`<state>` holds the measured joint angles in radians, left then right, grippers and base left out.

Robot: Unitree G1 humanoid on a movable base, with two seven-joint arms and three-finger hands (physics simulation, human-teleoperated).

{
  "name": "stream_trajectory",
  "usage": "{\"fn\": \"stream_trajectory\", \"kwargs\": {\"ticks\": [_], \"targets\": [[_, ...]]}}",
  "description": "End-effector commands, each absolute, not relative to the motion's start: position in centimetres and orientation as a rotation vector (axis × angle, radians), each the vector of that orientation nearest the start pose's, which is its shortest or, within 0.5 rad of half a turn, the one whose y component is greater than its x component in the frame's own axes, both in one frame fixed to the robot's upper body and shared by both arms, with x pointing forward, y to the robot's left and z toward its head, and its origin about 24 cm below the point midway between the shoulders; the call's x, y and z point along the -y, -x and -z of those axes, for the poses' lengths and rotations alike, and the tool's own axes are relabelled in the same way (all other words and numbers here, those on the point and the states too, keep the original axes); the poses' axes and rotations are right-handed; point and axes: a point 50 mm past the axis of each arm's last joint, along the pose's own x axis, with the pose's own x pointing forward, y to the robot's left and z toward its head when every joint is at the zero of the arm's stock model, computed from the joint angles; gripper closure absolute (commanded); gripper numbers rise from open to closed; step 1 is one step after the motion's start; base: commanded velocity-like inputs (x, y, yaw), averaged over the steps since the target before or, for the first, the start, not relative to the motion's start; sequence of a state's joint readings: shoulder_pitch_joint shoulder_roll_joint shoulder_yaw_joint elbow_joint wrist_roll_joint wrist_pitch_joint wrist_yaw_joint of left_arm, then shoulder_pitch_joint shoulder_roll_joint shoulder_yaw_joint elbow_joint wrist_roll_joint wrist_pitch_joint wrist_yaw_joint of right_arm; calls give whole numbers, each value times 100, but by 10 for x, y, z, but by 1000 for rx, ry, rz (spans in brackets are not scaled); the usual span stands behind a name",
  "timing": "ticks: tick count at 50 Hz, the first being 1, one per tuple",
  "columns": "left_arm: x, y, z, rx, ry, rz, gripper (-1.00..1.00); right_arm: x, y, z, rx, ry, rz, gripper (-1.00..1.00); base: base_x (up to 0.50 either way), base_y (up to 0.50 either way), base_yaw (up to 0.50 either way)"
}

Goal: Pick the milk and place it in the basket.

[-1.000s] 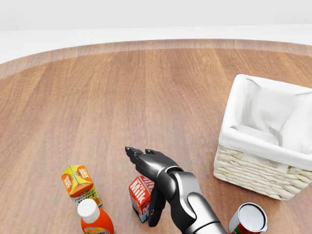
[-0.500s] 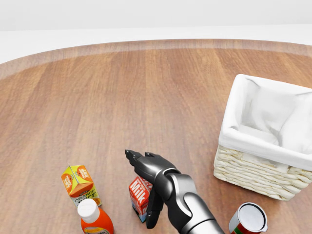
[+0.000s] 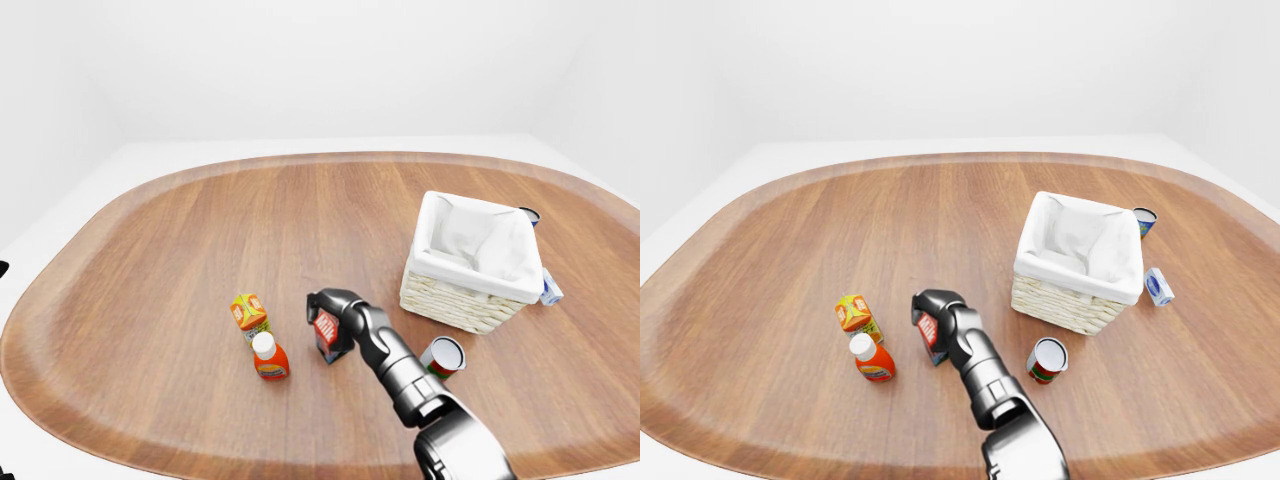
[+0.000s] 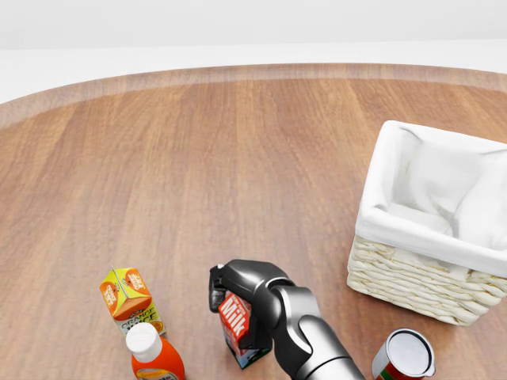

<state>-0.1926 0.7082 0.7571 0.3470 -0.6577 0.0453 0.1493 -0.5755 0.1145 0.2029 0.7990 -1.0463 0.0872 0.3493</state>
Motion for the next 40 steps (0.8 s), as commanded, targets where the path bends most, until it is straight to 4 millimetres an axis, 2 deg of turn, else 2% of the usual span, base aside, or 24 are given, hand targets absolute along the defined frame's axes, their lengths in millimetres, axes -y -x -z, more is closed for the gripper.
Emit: {"fn": "stream_trajectory", "kwargs": {"ticks": [1, 19, 40], "targets": [[-440, -202, -165, 334, 206, -872, -100, 33, -327, -17, -246, 1148, -697, 100, 0, 0, 0], [-440, -202, -165, 334, 205, -873, -100, 29, -332, -29, -212, 1153, -695, 100, 0, 0, 0], [-440, -202, -165, 335, 205, -870, -100, 36, -341, -76, -120, 1212, -696, 100, 0, 0, 0]]}}
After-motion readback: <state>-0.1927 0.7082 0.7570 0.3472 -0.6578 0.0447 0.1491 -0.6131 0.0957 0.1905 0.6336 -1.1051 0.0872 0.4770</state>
